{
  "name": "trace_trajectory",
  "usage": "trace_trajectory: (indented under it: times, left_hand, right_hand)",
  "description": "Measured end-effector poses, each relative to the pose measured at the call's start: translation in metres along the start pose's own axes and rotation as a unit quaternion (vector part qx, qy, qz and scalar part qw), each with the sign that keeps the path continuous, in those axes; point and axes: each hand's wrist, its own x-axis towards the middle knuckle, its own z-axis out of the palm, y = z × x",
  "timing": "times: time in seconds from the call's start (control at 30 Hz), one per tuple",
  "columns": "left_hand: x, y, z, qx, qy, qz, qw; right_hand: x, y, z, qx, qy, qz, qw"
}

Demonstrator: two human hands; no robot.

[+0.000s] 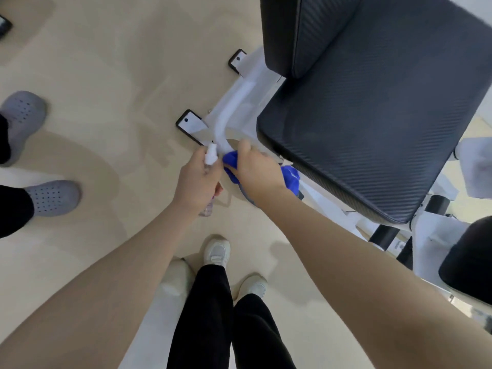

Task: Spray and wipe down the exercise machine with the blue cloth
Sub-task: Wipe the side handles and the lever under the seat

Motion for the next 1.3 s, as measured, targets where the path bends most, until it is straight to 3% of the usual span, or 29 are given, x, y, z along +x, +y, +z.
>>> trace_trajectory:
  times: [0.13,0.27,0.37,0.5,0.63,0.73,0.8,0.97,1.13,1.3]
  left_hand:
    - [0.007,-0.001,-0.009,-0.033,0.035,-0.017,0.999]
    - [0.005,0.001,-0.011,-0.001,0.029,-0.014,0.999]
    - [0.000,0.005,-0.008,0.005,0.030,-0.018,0.999]
    - [-0.007,0.009,-0.003,0.003,0.008,-0.026,1.000]
    - [-0.010,0.005,-0.007,0.031,-0.002,0.000,1.000]
    - [-0.010,-0.004,-0.016,0.026,0.050,0.019,0.998]
    - [-0.008,-0.009,-0.021,0.027,0.070,0.020,0.997]
    - [-0.009,-0.018,-0.016,0.041,0.046,0.021,0.998]
    - [-0.019,-0.007,-0.001,0.115,-0.014,0.065,0.991]
    - [-0.032,0.017,0.007,0.120,-0.034,0.088,0.988]
  right_hand:
    - [0.019,-0.016,0.001,-0.050,0.020,-0.033,0.998]
    - [-0.009,-0.002,0.007,-0.066,0.004,-0.004,0.998]
    - [-0.035,0.013,0.005,-0.127,0.034,0.017,0.991]
    - [-0.043,0.025,-0.006,-0.056,-0.048,0.040,0.996]
    - [-0.018,-0.003,-0.011,-0.060,-0.013,0.018,0.998]
    - [0.017,-0.032,-0.007,-0.084,0.014,-0.023,0.996]
    - [0.026,-0.031,-0.004,-0.091,-0.003,-0.024,0.996]
    - [-0.006,0.003,-0.001,0.021,-0.047,0.031,0.998]
    - [-0.047,0.027,0.002,-0.016,-0.043,0.042,0.998]
    - [-0.085,0.062,-0.013,0.032,-0.172,0.098,0.980]
